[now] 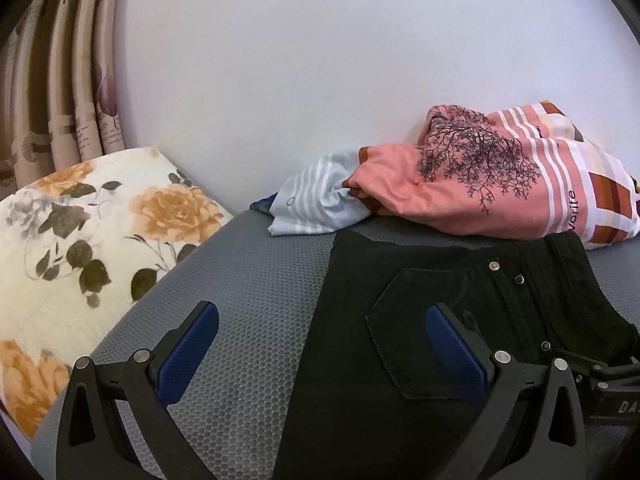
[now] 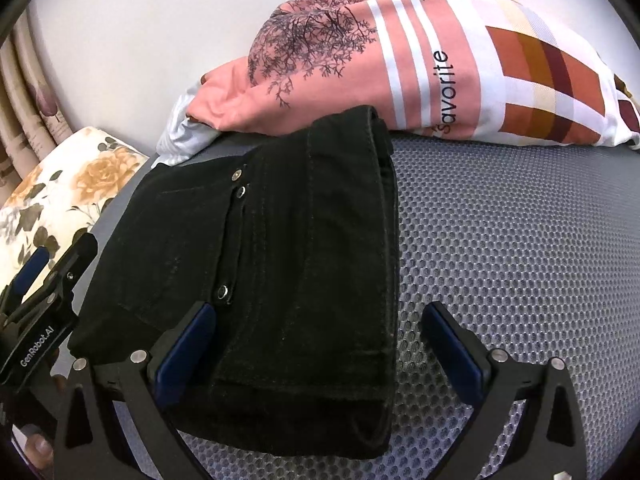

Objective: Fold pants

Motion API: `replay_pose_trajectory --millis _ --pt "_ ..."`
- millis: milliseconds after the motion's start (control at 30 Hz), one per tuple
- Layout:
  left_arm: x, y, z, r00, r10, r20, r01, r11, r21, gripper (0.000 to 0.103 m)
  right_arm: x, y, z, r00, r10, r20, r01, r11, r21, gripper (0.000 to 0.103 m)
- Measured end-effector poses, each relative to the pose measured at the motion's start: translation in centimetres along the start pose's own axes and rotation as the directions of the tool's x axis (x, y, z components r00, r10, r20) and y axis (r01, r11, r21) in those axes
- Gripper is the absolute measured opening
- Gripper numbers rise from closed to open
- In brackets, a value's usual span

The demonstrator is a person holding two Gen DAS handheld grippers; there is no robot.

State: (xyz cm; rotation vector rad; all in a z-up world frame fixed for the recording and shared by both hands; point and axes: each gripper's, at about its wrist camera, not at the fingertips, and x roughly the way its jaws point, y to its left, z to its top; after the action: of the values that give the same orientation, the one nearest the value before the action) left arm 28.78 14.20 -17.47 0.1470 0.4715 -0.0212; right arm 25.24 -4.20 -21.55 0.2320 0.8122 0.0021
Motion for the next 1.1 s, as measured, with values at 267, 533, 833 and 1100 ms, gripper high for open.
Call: replay_pose_trajectory --millis 267,533,833,1100 --pt "-0.6 0.4 0.1 0.999 0.023 0.027 -0.023 1.0 -0.021 0.103 0.2 0.1 0.1 1.0 0.001 -0.005 -0.001 1.0 -0.001 0.103" --pt "-1.3 1.0 0.2 0.999 0.004 0.043 -0.002 0.999 -0.05 0.103 0.2 0.2 0.0 1.0 0.001 -0.005 -0.001 1.0 0.0 0.103" --pt "-1.6 2.7 0.4 0.994 -0.092 0.055 0.098 0.985 -0.139 0.103 0.2 0.1 0.0 1.0 0.001 -0.005 -0.001 1.0 -0.001 0.103" --pt "-2.0 2.3 0.5 0.99 -0.121 0.066 0.128 0.985 -0.118 0.103 0.3 0.2 0.1 1.0 -0.001 -0.004 0.001 1.0 -0.003 0.103"
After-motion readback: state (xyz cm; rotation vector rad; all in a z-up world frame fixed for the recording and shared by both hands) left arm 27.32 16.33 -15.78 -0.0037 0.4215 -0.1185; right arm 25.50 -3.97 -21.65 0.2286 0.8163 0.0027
